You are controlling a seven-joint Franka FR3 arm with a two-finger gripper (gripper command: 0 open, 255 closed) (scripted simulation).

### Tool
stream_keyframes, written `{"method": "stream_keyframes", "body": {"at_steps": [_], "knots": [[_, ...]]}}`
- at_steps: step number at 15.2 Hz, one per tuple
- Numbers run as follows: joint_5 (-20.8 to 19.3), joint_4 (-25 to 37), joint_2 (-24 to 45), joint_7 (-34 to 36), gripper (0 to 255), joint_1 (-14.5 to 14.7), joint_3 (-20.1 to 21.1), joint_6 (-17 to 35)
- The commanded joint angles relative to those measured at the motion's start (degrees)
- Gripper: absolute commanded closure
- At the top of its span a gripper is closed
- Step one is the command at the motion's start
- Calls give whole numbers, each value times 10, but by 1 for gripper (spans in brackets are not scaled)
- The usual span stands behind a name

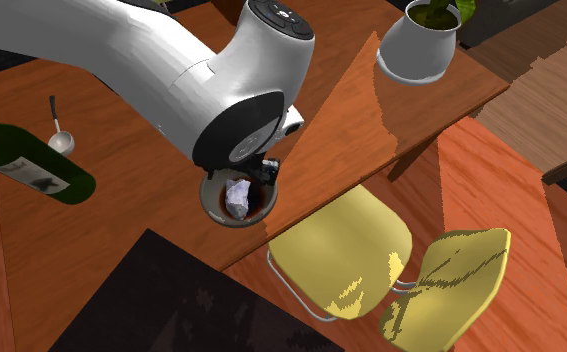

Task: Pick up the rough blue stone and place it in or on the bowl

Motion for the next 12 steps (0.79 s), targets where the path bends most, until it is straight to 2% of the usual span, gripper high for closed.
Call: {"method": "stream_keyframes", "body": {"at_steps": [1,5,12], "knots": [[0,0,0,0,0,0,0,0],[-27,33,-44,15,0,-12,-11,-78],[-27,33,-44,15,0,-12,-11,-78]]}}
